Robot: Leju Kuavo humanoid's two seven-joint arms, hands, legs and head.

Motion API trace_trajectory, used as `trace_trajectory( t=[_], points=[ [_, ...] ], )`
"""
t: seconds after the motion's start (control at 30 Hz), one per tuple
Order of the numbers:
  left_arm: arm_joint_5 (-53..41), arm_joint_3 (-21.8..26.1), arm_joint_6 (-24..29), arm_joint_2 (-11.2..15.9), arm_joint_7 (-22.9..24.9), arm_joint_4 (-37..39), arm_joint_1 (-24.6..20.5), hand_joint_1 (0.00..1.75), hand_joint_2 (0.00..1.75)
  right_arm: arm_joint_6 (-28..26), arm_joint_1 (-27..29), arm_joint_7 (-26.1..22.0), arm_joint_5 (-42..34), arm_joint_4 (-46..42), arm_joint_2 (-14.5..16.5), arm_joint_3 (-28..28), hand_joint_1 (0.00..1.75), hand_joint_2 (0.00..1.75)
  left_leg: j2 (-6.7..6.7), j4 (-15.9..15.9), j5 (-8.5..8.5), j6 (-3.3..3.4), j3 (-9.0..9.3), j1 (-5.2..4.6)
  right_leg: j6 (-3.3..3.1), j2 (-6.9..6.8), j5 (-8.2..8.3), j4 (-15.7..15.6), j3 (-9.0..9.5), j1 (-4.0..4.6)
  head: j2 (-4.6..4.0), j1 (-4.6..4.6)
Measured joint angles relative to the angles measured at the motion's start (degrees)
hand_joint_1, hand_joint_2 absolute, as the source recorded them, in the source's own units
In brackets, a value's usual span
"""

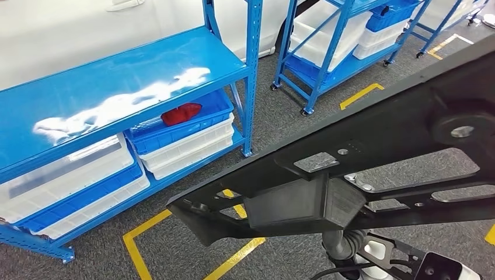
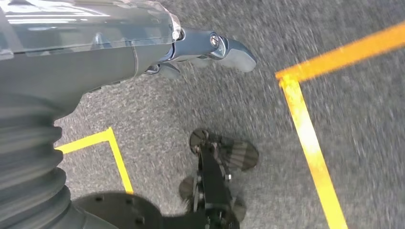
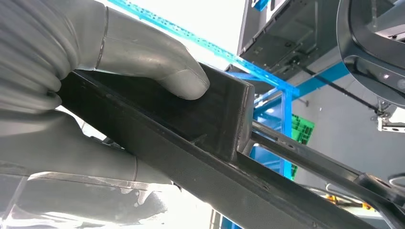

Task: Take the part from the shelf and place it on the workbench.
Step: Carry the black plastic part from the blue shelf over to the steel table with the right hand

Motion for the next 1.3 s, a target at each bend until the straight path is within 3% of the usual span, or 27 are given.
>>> trace_trajectory(
  t=[0.07,0.13,0.2,0.23,0.3,0.37,0.43,0.47,0.5,0.53,0.57,0.63,0.67,0.73,0.8,0.87,0.93,0.97,1.0,1.07,1.13,1.17,1.23,1.3],
  points=[
    [0.09,0.01,-0.01,-0.31,-0.17,0.01,-0.07,0.00,1.75,0.39,-0.81,0.00,-0.56,0.08,-0.05,0.04,1.75,1.75,1.06,-0.03,-0.20,-0.28,0.30,-0.18,-0.92,-2.72,2.86,-8.04,4.25,0.59,0.00,0.00],
    [0.19,0.05,0.14,-0.54,-0.37,0.01,-0.06,0.00,1.75,1.27,-1.68,0.00,-1.36,0.05,-0.04,0.04,1.75,1.75,2.08,-0.09,-0.35,-0.83,0.51,-0.33,-1.76,-4.44,3.58,-11.76,6.01,1.30,0.00,0.00],
    [0.34,0.15,0.35,-0.61,-0.46,0.01,-0.14,0.00,1.75,2.58,-2.39,0.00,-2.30,-0.08,0.00,-0.04,1.75,1.75,3.23,-0.35,-0.42,-1.51,0.79,-0.44,-2.30,-3.33,3.71,-12.01,5.79,1.50,0.00,0.00],
    [0.47,0.22,0.46,-0.58,-0.48,0.01,-0.25,0.00,1.75,3.24,-2.72,0.00,-2.75,-0.23,0.09,-0.15,1.75,1.75,3.17,-0.32,-0.64,-1.84,0.94,-0.40,-2.59,-2.71,3.90,-12.30,5.87,1.34,0.00,-0.01],
    [0.77,0.43,0.69,-0.49,-0.48,0.00,-0.40,0.00,1.75,4.42,-3.61,0.00,-3.64,-0.54,0.50,-0.61,1.75,1.75,0.79,1.96,-2.39,-2.39,0.23,-0.31,-3.26,-1.44,4.34,-13.01,6.22,0.89,0.00,-0.01],
    [1.13,0.82,0.95,-0.31,-0.40,0.00,-0.23,0.00,1.75,5.22,-4.34,0.00,-4.23,-0.65,1.08,-1.23,1.75,1.75,-2.27,8.86,-5.95,-2.66,-2.89,-0.16,-3.70,-0.11,4.51,-13.26,6.40,0.75,0.00,-0.01],
    [1.63,1.33,1.21,-0.10,-0.31,0.00,0.05,0.00,1.75,5.97,-4.54,0.00,-4.53,-0.53,1.51,-1.77,1.75,1.75,-3.01,15.54,-8.10,-2.81,-6.30,-0.15,-3.85,1.44,4.50,-13.14,6.38,0.89,0.00,-0.01],
    [1.84,1.55,1.29,0.02,-0.30,0.00,0.12,0.00,1.75,6.28,-4.54,0.00,-4.63,-0.43,1.67,-1.96,1.75,1.75,-3.06,16.14,-7.52,-2.81,-6.82,-0.15,-3.85,2.26,4.49,-13.02,6.39,0.93,0.00,-0.01],
    [1.99,1.70,1.31,0.14,-0.31,0.00,0.11,0.00,1.75,6.50,-4.54,0.00,-4.67,-0.31,1.85,-2.07,1.75,1.75,-3.17,14.46,-5.89,-2.75,-6.28,-0.15,-3.80,3.07,4.45,-12.86,6.42,0.95,0.00,-0.01],
    [2.09,1.81,1.26,0.24,-0.32,0.00,0.08,0.00,1.75,6.59,-4.57,0.00,-4.67,-0.24,2.05,-2.14,1.75,1.75,-3.61,10.83,-3.56,-2.62,-4.79,-0.14,-3.72,3.83,4.37,-12.66,6.46,0.93,0.00,-0.01],
    [2.11,1.90,1.16,0.39,-0.35,-0.01,0.04,0.00,1.75,6.56,-4.62,0.00,-4.66,-0.18,2.25,-2.16,1.75,1.75,-4.82,6.71,-1.58,-2.40,-3.03,-0.09,-3.59,4.50,4.26,-12.42,6.41,0.89,0.00,0.00],
    [2.14,2.12,0.87,0.62,-0.43,-0.01,0.01,0.00,1.75,6.33,-4.81,0.00,-4.67,-0.05,2.62,-2.19,1.75,1.75,-7.03,1.10,0.32,-2.00,-0.71,-0.03,-3.10,5.75,4.13,-11.89,5.97,0.82,0.00,0.00],
    [2.11,2.24,0.73,0.74,-0.45,-0.02,0.00,0.00,1.75,6.21,-4.87,0.01,-4.74,0.01,2.75,-2.20,1.75,1.75,-7.59,0.31,0.28,-1.76,-0.42,-0.09,-2.75,6.32,4.18,-11.76,5.68,0.70,0.00,-0.01],
    [2.03,2.38,0.51,0.81,-0.46,-0.02,-0.10,0.00,1.75,6.11,-4.91,0.01,-4.92,0.09,2.87,-2.27,1.75,1.75,-6.62,-0.01,0.50,-1.20,-0.33,-0.14,-1.96,7.26,4.37,-11.77,5.32,0.54,0.00,-0.01],
    [1.83,2.42,0.42,0.90,-0.44,-0.04,-0.24,0.00,1.75,6.14,-4.93,0.00,-5.06,0.10,2.92,-2.46,1.75,1.75,-5.35,-0.52,0.85,-0.52,-0.07,0.08,-1.35,5.45,3.35,-10.15,4.49,0.66,0.00,0.00],
    [1.44,2.43,0.52,1.05,-0.36,-0.06,-0.16,0.00,1.75,6.18,-4.82,0.00,-5.14,0.13,3.12,-2.82,1.75,1.75,-3.93,-0.80,0.92,-0.07,0.06,0.09,-0.86,2.17,0.09,-4.00,1.42,0.55,0.00,0.00],
    [0.93,2.43,0.69,1.25,-0.30,-0.07,0.03,0.00,1.75,6.18,-4.33,0.00,-4.97,0.15,3.41,-3.29,1.75,1.75,-2.44,-0.77,0.77,0.02,0.05,-0.01,-0.44,0.92,-2.76,3.38,-2.41,0.12,0.00,0.00],
    [0.65,2.43,0.74,1.35,-0.31,-0.07,0.08,0.00,1.75,6.13,-3.97,0.00,-4.67,0.13,3.55,-3.53,1.75,1.75,-1.71,-0.76,0.68,-0.03,0.09,-0.02,-0.29,0.73,-2.78,4.78,-3.20,-0.07,0.00,0.00],
    [0.38,2.40,0.73,1.48,-0.33,-0.08,0.07,0.00,1.75,6.04,-3.59,0.00,-4.22,0.06,3.70,-3.76,1.75,1.75,-1.05,-0.75,0.56,-0.13,0.18,-0.02,-0.23,0.50,-1.76,3.89,-2.79,-0.20,0.00,0.00],
    [-0.08,2.31,0.56,1.69,-0.45,-0.09,-0.01,0.00,1.75,5.70,-2.98,0.00,-3.35,-0.27,3.98,-4.13,1.75,1.75,0.13,-0.73,0.25,-0.45,0.55,-0.05,-0.45,-1.01,1.89,-3.83,1.29,-0.19,0.00,0.00],
    [-0.42,2.20,0.31,1.95,-0.67,-0.09,-0.05,0.00,1.75,5.31,-2.59,0.00,-3.08,-0.73,4.32,-4.45,1.75,1.75,1.08,-0.73,-0.14,-1.04,0.96,-0.24,-1.10,-2.73,3.90,-10.47,4.85,0.27,0.00,0.00],
    [-0.57,2.15,0.20,2.09,-0.78,-0.10,-0.04,0.00,1.75,5.16,-2.43,0.00,-3.09,-0.89,4.50,-4.62,1.75,1.75,1.53,-0.74,-0.31,-1.39,1.13,-0.33,-1.46,-3.07,3.99,-11.73,5.46,0.51,0.00,0.00],
    [-0.81,2.06,0.01,2.33,-0.94,-0.11,-0.09,0.00,1.75,5.09,-2.08,0.00,-3.08,-1.06,4.75,-4.97,1.75,1.75,2.48,-0.89,-0.54,-2.07,1.51,-0.39,-2.05,-1.96,3.94,-11.85,5.33,0.75,0.00,0.00],
    [-0.98,1.78,-0.15,2.46,-1.07,-0.11,-0.32,0.00,1.75,5.12,-1.82,0.00,-2.87,-1.30,4.83,-5.25,1.75,1.75,1.84,-0.11,-1.45,-2.69,1.50,-0.19,-2.69,-0.86,4.15,-12.31,5.59,0.51,0.00,-0.01]
  ],
)
